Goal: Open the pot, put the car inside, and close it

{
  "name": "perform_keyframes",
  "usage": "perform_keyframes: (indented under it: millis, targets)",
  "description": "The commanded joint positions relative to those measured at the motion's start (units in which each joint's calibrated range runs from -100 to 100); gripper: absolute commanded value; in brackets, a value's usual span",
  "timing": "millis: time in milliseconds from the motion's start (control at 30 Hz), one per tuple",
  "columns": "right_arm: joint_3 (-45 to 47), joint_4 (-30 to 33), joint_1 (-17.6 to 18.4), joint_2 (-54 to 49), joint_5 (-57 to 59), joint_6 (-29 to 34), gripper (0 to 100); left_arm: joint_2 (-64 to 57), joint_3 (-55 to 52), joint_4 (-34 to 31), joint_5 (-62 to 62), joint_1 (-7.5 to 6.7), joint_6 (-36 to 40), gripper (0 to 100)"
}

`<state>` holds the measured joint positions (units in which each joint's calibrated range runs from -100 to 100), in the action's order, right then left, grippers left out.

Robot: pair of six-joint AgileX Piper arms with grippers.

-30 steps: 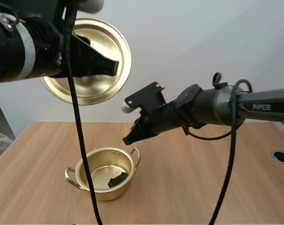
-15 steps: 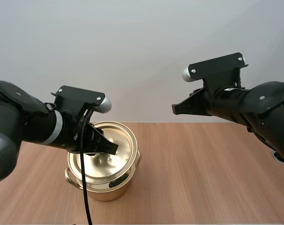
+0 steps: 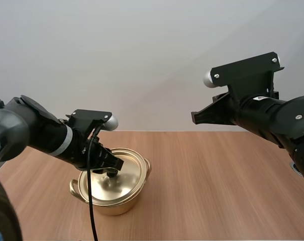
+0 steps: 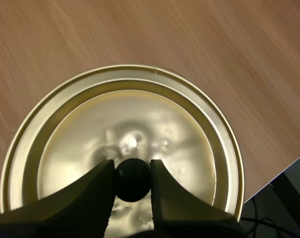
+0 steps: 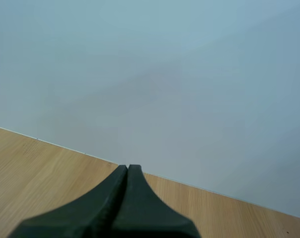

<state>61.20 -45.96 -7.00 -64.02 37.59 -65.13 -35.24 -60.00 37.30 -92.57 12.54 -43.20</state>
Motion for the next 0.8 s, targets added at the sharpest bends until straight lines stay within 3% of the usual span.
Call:
perform_keyframes:
  millis: [0, 167, 767]
  targets:
    - [0.09, -0.02, -0.03, -0.02, -0.04, -0.05, 0, 0.43, 0.01, -0.77, 3.92, -1.37, 1.08, 0]
    - [0.09, 0.35, -0.03, -0.02, -0.05, -0.05, 0, 0.55, 0.01, -5.95, 11.62, -3.21, 3.59, 0]
    - [0.09, 0.71, -0.03, -0.02, 0.12, -0.05, 0, 7.98, 0.01, -5.26, 11.44, -3.24, 1.22, 0]
